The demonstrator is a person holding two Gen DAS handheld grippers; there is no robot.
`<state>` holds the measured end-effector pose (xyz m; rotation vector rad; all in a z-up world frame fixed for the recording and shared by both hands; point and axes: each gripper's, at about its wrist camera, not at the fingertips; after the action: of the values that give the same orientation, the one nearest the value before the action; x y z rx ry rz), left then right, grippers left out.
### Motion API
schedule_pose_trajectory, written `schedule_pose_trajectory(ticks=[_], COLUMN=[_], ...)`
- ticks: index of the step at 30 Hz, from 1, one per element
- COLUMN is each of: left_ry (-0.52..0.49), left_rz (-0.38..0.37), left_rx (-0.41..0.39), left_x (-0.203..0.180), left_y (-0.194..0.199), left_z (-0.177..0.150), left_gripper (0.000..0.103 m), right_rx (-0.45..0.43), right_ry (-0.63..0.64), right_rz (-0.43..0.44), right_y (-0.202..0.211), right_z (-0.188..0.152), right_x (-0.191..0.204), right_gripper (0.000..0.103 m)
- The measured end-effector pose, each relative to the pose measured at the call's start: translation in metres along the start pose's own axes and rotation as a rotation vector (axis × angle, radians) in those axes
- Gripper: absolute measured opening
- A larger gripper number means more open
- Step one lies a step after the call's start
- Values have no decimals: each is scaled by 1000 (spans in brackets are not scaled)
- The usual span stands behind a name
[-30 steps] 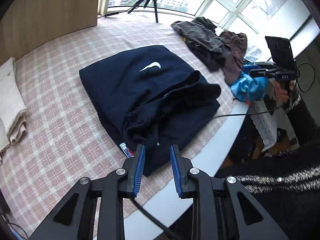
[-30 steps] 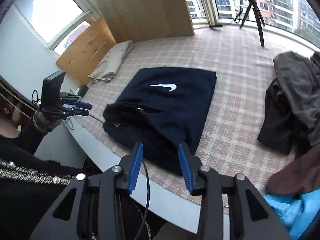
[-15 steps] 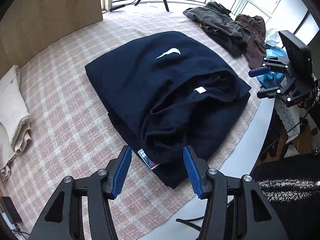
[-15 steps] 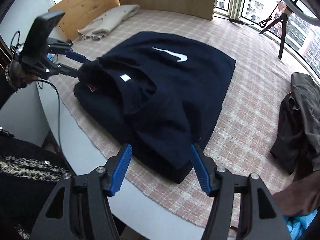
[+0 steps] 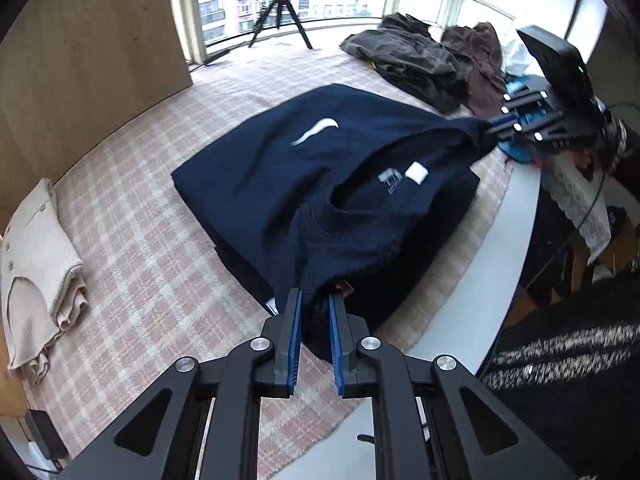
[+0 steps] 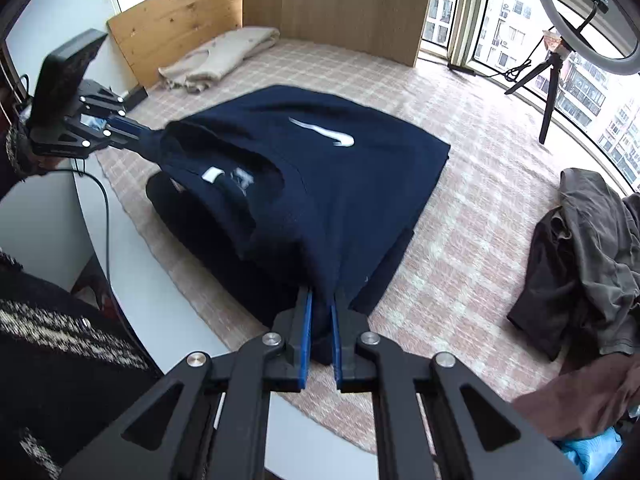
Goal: Fold clothes
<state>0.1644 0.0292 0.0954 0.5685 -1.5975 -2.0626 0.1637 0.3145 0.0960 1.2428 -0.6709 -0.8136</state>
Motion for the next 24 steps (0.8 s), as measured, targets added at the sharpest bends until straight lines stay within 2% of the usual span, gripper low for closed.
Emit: schedule_pose_trajectory(ticks=[1,3,5,7,8,9,12,14,16,17,18,19,20,22,24], left_ry=[-27,-40,-9,39,59,80,95,103,125,136,144,151,150,134,112], left_rz=[14,39,34,7,-6,-19,-26,-57,-89,-100,-105,-114,-122,-108,-62], left_rx=[28,76,82,43,30,18,6,0,-6,-12,-21,-29,-40,-72,-107], left_x=[-5,-9,-4,5,9,12,16,16,18,19,19,19,19,16,12], left_y=[-6,-17,-19,-11,-10,-9,-14,-20,-26,-29,-31,-32,-31,-25,-14], left_z=[-4,-11,-16,-17,-17,-17,-14,-12,-10,-9,-9,-8,-8,-10,-13], left_gripper=[18,18,18,18,18,17,17,19,19,19,19,18,10,1,0], right_rx=[49,87,36,-47,-66,-74,-99,-116,-115,-94,-71,-47,-34,-31,-57], right_ry=[5,-19,-39,-43,-43,-41,-34,-30,-36,-43,-48,-49,-47,-43,-37], right_rz=[-29,-58,-24,75,125,166,290,373,445,469,492,505,516,548,604], right_y=[-7,-11,4,21,19,13,-6,-19,-34,-43,-51,-58,-60,-58,-47], right_z=[-2,-4,-6,1,10,21,53,74,93,99,105,109,110,110,104], right_x=[1,2,6,17,24,31,52,65,76,76,77,78,79,79,76], right_gripper=[11,18,19,34,50,57,57,57,56,50,32,21,5,4,3])
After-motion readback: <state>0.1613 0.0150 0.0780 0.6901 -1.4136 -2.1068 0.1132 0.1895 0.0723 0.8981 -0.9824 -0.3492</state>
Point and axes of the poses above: each gripper's, at about its wrist camera, not at the fingertips, and y roughly against the way its jaws point, x to its left, z to its top, and after that the axes turned 12 degrees about x, right-handed
